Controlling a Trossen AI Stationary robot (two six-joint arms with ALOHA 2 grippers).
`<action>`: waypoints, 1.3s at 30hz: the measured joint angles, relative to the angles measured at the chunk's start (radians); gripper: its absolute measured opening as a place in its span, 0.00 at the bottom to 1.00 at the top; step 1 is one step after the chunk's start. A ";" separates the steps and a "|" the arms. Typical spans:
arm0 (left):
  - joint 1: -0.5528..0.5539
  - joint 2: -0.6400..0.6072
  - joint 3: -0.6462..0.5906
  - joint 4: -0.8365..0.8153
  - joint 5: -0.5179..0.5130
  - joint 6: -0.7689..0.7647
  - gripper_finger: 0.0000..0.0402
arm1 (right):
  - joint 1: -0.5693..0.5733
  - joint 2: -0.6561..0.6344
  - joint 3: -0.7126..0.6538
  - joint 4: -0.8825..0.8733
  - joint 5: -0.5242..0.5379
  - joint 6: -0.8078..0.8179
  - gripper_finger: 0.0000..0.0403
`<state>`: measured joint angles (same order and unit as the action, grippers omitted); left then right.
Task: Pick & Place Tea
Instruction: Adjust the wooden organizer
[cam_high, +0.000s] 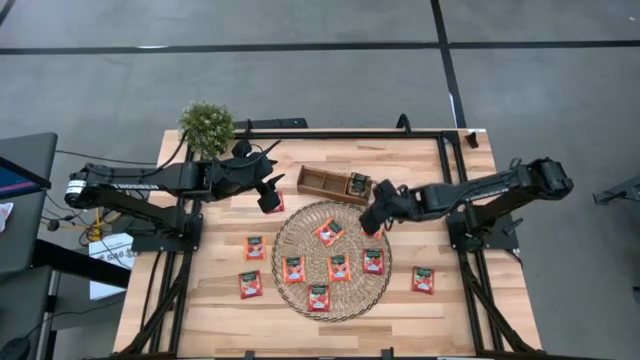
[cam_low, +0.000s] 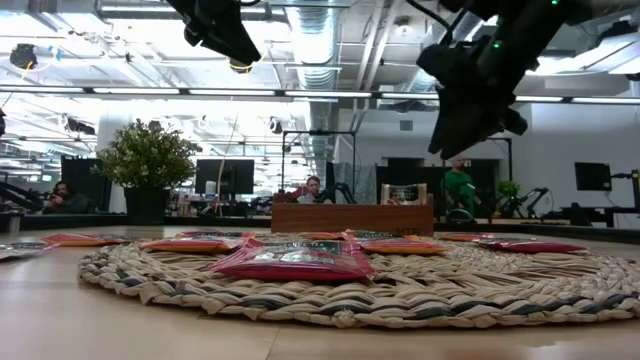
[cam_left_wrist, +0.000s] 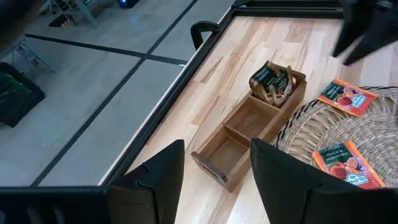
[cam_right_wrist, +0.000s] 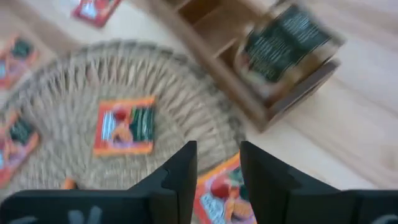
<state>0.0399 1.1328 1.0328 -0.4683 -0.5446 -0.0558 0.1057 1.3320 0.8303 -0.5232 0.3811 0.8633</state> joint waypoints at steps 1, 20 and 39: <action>0.000 0.000 0.000 0.000 0.000 0.000 0.44 | 0.018 0.017 0.000 0.000 0.009 0.001 0.27; 0.000 0.000 0.000 0.014 0.009 0.009 0.44 | -0.041 0.265 -0.001 0.191 -0.017 0.019 0.01; 0.000 0.000 0.000 0.014 0.008 0.022 0.44 | -0.089 0.293 -0.001 0.180 0.053 0.019 0.00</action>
<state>0.0399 1.1328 1.0328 -0.4538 -0.5362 -0.0341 0.0168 1.6253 0.8291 -0.3435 0.4344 0.8819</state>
